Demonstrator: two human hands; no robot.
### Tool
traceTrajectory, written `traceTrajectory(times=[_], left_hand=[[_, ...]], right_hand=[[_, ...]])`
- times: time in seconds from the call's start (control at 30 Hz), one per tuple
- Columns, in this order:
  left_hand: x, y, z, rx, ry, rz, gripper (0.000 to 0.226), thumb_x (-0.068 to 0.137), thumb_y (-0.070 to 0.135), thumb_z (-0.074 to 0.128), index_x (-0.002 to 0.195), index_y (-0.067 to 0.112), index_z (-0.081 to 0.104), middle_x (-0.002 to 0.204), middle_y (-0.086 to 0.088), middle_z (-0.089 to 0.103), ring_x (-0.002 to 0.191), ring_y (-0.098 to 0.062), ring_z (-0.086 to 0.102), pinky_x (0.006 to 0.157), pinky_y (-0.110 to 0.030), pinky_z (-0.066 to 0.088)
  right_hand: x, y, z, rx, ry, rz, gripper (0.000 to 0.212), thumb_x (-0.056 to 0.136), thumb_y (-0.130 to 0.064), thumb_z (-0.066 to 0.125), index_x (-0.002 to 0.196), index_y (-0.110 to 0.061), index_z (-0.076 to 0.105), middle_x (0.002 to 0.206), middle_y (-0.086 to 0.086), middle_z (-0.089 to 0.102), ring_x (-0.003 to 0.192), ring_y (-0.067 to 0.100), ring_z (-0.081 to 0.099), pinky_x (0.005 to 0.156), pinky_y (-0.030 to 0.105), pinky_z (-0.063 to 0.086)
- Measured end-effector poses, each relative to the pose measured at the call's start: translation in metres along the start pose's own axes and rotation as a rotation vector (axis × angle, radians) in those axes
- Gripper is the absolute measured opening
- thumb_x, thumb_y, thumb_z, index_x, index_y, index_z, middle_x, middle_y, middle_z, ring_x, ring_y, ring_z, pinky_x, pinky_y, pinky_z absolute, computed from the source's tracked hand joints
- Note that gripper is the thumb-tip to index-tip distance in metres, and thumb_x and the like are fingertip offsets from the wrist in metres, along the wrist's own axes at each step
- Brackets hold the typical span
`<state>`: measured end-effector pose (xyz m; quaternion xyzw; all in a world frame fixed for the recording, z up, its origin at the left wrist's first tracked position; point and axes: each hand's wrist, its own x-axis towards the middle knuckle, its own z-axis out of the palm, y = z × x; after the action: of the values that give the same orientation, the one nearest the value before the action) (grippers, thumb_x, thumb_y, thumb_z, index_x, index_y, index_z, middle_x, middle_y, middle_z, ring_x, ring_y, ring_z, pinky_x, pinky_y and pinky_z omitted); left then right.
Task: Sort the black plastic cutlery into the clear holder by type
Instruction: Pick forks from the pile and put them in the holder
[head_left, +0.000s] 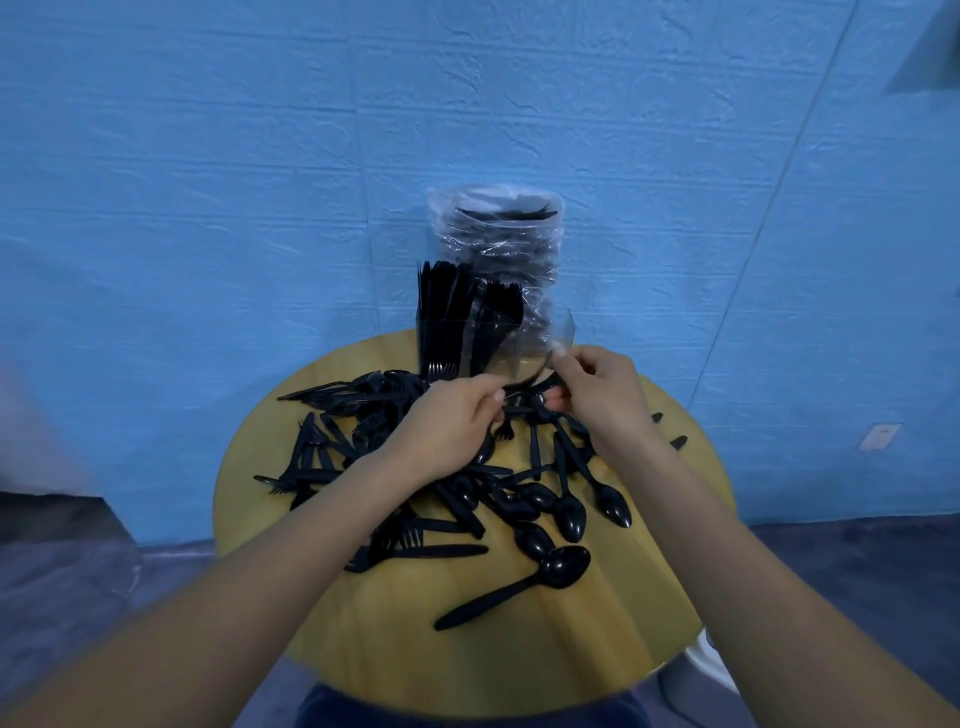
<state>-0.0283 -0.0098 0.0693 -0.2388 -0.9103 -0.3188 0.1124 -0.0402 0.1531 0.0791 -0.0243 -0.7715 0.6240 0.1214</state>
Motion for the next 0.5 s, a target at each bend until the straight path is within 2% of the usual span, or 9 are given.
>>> traceTrajectory(times=[0.07, 0.13, 0.2, 0.27, 0.37, 0.43, 0.5], left_hand=[[-0.006, 0.000, 0.000, 0.019, -0.005, 0.014, 0.033, 0.102, 0.022, 0.036, 0.130, 0.020, 0.053, 0.100, -0.002, 0.067, 0.083, -0.010, 0.060, 0.075, -0.024, 0.048], [-0.011, 0.000, 0.000, 0.052, -0.001, 0.049, 0.033, 0.102, 0.021, 0.036, 0.130, 0.018, 0.053, 0.100, -0.006, 0.066, 0.094, -0.019, 0.058, 0.084, -0.037, 0.047], [-0.014, -0.002, 0.002, 0.101, 0.007, 0.075, 0.033, 0.101, 0.018, 0.036, 0.128, 0.017, 0.054, 0.099, -0.006, 0.064, 0.095, -0.021, 0.055, 0.085, -0.039, 0.045], [-0.018, -0.006, 0.003, 0.147, 0.001, 0.062, 0.032, 0.101, 0.016, 0.034, 0.126, 0.015, 0.054, 0.098, -0.006, 0.061, 0.097, -0.022, 0.052, 0.086, -0.041, 0.044], [-0.029, -0.008, 0.000, 0.184, -0.021, 0.017, 0.038, 0.101, 0.017, 0.033, 0.137, 0.017, 0.045, 0.109, -0.005, 0.060, 0.105, -0.021, 0.051, 0.089, -0.035, 0.043], [-0.039, -0.009, -0.004, 0.159, -0.055, -0.035, 0.038, 0.102, 0.019, 0.033, 0.139, 0.017, 0.042, 0.105, 0.000, 0.060, 0.098, -0.018, 0.055, 0.083, -0.031, 0.045], [-0.051, -0.013, -0.007, 0.101, -0.095, -0.103, 0.028, 0.102, 0.020, 0.033, 0.123, 0.016, 0.050, 0.084, 0.005, 0.055, 0.081, -0.017, 0.055, 0.067, -0.029, 0.042]], right_hand=[[-0.004, 0.002, 0.006, 0.081, -0.032, 0.019, 0.028, 0.098, -0.026, 0.048, 0.096, -0.002, 0.061, 0.073, 0.007, 0.063, 0.050, 0.002, 0.060, 0.065, 0.025, 0.056], [-0.009, 0.001, 0.011, 0.201, -0.061, 0.057, 0.030, 0.099, -0.027, 0.045, 0.090, -0.001, 0.058, 0.073, 0.009, 0.061, 0.049, 0.004, 0.060, 0.058, 0.019, 0.054], [-0.014, -0.001, 0.014, 0.299, -0.096, 0.085, 0.038, 0.100, -0.032, 0.041, 0.090, 0.000, 0.059, 0.067, 0.009, 0.059, 0.047, 0.007, 0.060, 0.054, 0.019, 0.053], [-0.018, -0.003, 0.017, 0.291, -0.126, 0.081, 0.040, 0.099, -0.035, 0.043, 0.092, 0.000, 0.060, 0.064, 0.007, 0.059, 0.048, 0.009, 0.060, 0.055, 0.022, 0.055], [-0.022, 0.001, 0.024, 0.082, -0.145, 0.004, 0.024, 0.099, -0.019, 0.047, 0.099, 0.000, 0.062, 0.076, 0.006, 0.063, 0.047, 0.007, 0.060, 0.057, 0.022, 0.055], [-0.026, 0.005, 0.031, -0.051, -0.157, -0.051, 0.021, 0.099, -0.013, 0.047, 0.103, -0.002, 0.064, 0.082, 0.003, 0.065, 0.050, 0.008, 0.062, 0.059, 0.024, 0.057], [-0.033, 0.006, 0.039, -0.100, -0.191, -0.104, 0.022, 0.099, -0.017, 0.046, 0.105, -0.005, 0.064, 0.082, 0.002, 0.066, 0.057, 0.011, 0.065, 0.062, 0.028, 0.058]])
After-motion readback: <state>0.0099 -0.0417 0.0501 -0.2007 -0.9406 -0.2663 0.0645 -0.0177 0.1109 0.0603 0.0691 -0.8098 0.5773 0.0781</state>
